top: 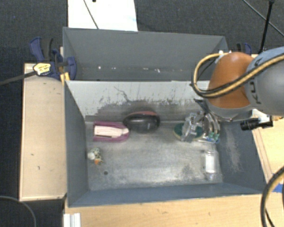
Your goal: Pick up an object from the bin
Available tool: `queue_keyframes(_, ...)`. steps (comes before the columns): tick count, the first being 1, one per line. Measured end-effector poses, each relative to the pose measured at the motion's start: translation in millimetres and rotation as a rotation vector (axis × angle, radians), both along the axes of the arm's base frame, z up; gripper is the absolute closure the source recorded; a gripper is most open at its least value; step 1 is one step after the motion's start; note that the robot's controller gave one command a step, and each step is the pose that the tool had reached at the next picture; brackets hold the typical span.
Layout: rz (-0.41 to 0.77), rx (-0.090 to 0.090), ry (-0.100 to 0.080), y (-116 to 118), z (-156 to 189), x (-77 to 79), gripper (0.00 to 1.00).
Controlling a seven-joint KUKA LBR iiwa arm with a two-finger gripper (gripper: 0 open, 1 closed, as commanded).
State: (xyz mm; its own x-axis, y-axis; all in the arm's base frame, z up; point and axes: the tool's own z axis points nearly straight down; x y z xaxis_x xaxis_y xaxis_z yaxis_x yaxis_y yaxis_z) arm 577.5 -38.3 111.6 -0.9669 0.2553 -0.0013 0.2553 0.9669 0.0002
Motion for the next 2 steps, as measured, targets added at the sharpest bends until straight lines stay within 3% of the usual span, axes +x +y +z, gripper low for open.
queue_keyframes(1, 0.247, 0.019, -0.014, -85.8, 38.2, -7.2, 1.0)
queue_keyframes(2, 0.244, 0.001, -0.006, -95.0, 33.9, -10.4, 0.0)
